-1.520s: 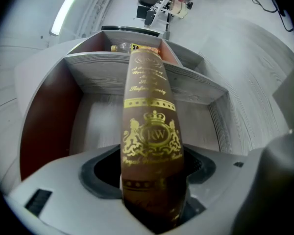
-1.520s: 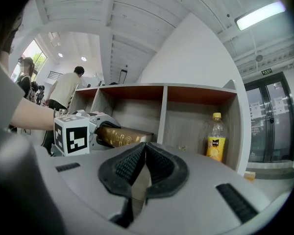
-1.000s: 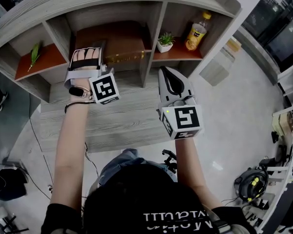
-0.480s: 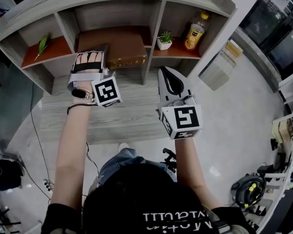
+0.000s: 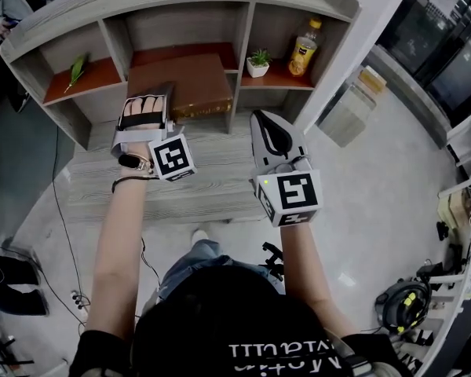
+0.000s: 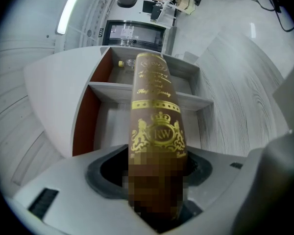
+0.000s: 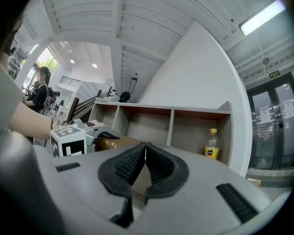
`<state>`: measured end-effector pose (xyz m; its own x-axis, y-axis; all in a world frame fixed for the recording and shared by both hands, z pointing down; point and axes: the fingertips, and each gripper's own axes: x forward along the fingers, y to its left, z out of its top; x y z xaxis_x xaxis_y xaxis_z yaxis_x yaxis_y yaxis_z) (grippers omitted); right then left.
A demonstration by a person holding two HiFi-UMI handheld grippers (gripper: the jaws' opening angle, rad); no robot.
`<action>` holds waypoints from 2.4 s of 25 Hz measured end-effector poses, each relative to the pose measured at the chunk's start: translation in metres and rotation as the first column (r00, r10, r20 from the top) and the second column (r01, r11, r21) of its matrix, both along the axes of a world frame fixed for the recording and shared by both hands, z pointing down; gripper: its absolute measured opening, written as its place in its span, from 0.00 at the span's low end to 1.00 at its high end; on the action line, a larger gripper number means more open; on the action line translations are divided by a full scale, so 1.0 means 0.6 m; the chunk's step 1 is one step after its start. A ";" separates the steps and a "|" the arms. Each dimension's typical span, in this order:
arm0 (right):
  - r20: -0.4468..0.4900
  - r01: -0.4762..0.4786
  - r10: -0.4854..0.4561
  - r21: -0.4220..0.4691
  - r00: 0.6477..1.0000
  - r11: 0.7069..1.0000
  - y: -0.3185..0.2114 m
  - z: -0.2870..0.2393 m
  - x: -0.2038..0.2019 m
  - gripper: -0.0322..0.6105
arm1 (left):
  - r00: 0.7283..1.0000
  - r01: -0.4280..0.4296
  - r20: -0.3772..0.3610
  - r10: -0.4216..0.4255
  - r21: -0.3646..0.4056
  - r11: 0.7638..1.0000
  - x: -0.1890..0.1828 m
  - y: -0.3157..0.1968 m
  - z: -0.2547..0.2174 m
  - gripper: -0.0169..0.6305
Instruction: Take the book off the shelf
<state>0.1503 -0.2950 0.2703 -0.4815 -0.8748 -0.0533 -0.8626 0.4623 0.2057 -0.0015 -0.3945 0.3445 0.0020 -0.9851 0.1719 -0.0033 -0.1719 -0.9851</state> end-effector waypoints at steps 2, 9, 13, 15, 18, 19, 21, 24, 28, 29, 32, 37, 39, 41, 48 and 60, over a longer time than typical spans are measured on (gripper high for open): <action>0.003 -0.001 0.001 0.002 1.000 1.000 0.015 -0.002 0.000 0.07 | 1.000 -0.005 -0.025 0.006 0.013 1.000 0.002 0.019 -0.010 0.42; -0.003 0.008 -0.008 -0.001 1.000 1.000 0.073 0.010 -0.010 0.07 | 0.994 -0.014 -0.113 0.015 0.011 1.000 0.005 0.091 -0.021 0.39; 0.002 0.017 -0.017 -0.015 1.000 1.000 0.098 0.027 -0.014 0.07 | 0.981 -0.010 -0.194 0.011 0.007 1.000 0.006 0.141 -0.020 0.38; 0.006 0.019 -0.018 -0.014 1.000 1.000 0.104 0.029 -0.020 0.07 | 0.970 -0.005 -0.244 0.006 0.004 1.000 0.002 0.160 -0.023 0.39; 0.006 0.031 -0.031 -0.005 1.000 1.000 0.111 0.024 -0.038 0.07 | 0.952 -0.004 -0.307 0.004 0.000 1.000 -0.010 0.178 -0.025 0.38; 0.002 0.039 -0.039 -0.002 0.999 0.999 0.112 0.023 -0.045 0.07 | 0.944 -0.004 -0.329 0.004 -0.001 1.000 -0.015 0.181 -0.026 0.38; -0.007 0.055 -0.055 -0.002 0.998 0.998 0.114 0.020 -0.056 0.07 | 0.925 -0.003 -0.381 0.002 -0.002 1.000 -0.022 0.184 -0.029 0.39; -0.004 0.063 -0.063 -0.003 0.998 0.998 0.111 0.016 -0.066 0.07 | 0.889 -0.008 -0.458 0.007 -0.001 1.000 -0.030 0.182 -0.037 0.38; -0.003 0.062 -0.062 0.004 0.998 0.998 0.103 0.007 -0.082 0.07 | 0.858 -0.011 -0.514 0.010 0.001 1.000 -0.051 0.172 -0.042 0.38; -0.001 0.060 -0.060 0.005 0.998 0.998 0.100 0.005 -0.085 0.07 | 0.848 -0.011 -0.530 0.009 -0.001 1.000 -0.055 0.171 -0.045 0.38; 0.008 0.042 -0.042 0.008 0.999 0.999 0.090 -0.006 -0.091 0.07 | 0.810 -0.026 -0.587 0.015 -0.010 1.000 -0.063 0.172 -0.049 0.39; 0.027 0.019 -0.020 0.005 0.999 1.000 0.078 -0.021 -0.099 0.07 | 0.757 -0.024 -0.653 -0.005 -0.035 0.999 -0.081 0.172 -0.045 0.38; 0.030 0.017 -0.017 0.004 0.999 1.000 0.076 -0.025 -0.102 0.07 | 0.728 -0.022 -0.686 -0.011 -0.040 0.999 -0.090 0.171 -0.048 0.38; 0.031 0.016 -0.017 0.003 0.999 1.000 0.075 -0.026 -0.107 0.07 | 0.694 -0.023 -0.720 -0.011 -0.037 0.999 -0.098 0.175 -0.053 0.38; 0.026 0.007 -0.007 0.004 1.000 1.000 0.084 -0.025 -0.114 0.07 | 0.556 -0.043 -0.830 0.030 0.007 0.999 -0.119 0.205 -0.073 0.38; 0.001 -0.016 0.016 0.019 1.000 1.000 0.092 -0.034 -0.102 0.07 | 0.197 -0.052 -0.968 0.155 0.147 0.988 -0.150 0.216 -0.145 0.39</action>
